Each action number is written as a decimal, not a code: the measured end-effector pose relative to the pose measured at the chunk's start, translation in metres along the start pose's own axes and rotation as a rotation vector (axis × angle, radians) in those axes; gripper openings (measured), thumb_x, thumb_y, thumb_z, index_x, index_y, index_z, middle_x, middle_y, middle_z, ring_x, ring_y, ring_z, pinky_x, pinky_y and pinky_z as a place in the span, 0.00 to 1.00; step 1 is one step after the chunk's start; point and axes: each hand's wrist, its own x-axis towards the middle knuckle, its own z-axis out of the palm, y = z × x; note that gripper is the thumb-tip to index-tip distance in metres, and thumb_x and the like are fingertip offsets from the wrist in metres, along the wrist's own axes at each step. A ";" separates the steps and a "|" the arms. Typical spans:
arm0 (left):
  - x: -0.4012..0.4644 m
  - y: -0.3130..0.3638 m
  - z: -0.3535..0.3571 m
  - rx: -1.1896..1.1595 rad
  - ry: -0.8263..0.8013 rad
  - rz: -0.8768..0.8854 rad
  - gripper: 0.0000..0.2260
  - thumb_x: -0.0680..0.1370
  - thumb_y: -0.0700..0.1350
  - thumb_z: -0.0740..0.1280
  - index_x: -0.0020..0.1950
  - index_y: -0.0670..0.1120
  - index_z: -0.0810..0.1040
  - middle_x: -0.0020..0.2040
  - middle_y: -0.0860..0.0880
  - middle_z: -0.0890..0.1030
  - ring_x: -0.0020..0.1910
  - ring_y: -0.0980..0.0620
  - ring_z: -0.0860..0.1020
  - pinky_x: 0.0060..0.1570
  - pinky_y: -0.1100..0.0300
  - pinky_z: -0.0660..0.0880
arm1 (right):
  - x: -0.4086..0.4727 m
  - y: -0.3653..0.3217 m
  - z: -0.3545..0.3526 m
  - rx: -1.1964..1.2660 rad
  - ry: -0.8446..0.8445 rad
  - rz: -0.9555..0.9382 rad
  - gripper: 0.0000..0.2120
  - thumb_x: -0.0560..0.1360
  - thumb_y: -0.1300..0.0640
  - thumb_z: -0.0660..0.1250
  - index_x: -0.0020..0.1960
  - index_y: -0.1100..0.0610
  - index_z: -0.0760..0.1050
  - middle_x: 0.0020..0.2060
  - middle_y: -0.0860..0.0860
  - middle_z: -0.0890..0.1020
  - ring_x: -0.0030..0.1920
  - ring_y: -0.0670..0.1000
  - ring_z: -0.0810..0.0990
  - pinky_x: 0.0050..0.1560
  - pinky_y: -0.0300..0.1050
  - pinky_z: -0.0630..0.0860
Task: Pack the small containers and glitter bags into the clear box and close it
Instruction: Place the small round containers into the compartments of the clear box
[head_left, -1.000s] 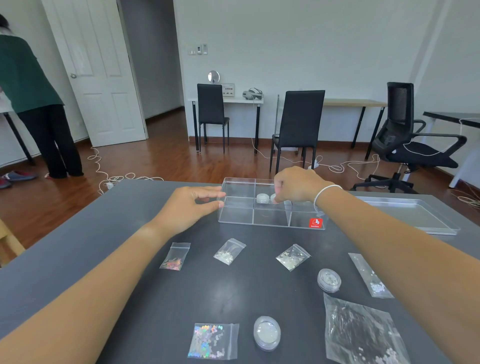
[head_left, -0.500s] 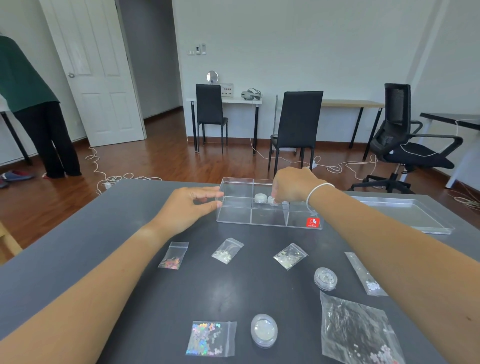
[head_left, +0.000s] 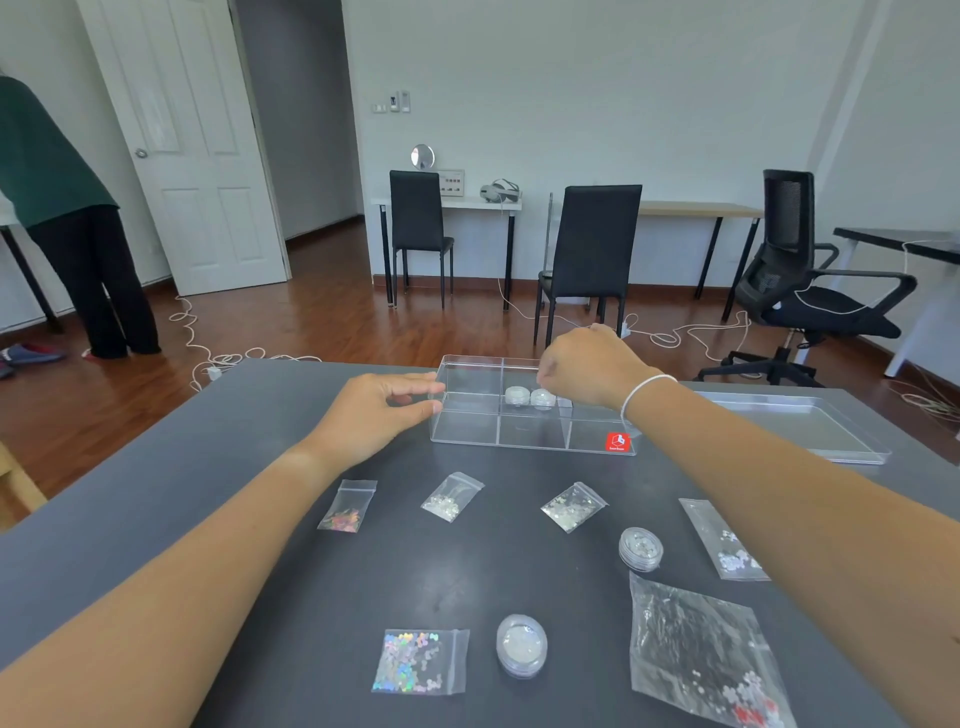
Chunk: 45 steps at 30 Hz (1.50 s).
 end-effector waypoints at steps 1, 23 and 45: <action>0.000 0.001 0.000 0.014 -0.003 -0.001 0.10 0.72 0.45 0.70 0.52 0.53 0.82 0.61 0.53 0.79 0.52 0.65 0.74 0.46 0.85 0.64 | -0.003 0.002 -0.001 0.056 0.030 -0.007 0.13 0.72 0.61 0.56 0.36 0.59 0.78 0.37 0.54 0.82 0.43 0.58 0.77 0.60 0.50 0.68; -0.097 0.069 0.016 0.028 -0.161 0.124 0.08 0.71 0.48 0.71 0.46 0.61 0.81 0.48 0.61 0.80 0.41 0.63 0.75 0.40 0.77 0.67 | -0.165 0.010 0.006 0.710 0.117 -0.085 0.07 0.71 0.49 0.69 0.48 0.47 0.81 0.44 0.36 0.80 0.53 0.43 0.76 0.59 0.41 0.70; -0.148 0.082 0.036 0.117 -0.364 0.167 0.11 0.66 0.48 0.75 0.45 0.62 0.81 0.41 0.59 0.78 0.41 0.63 0.74 0.40 0.78 0.65 | -0.190 0.011 0.027 0.628 0.140 -0.025 0.09 0.72 0.50 0.67 0.52 0.47 0.80 0.46 0.40 0.76 0.48 0.43 0.73 0.50 0.38 0.67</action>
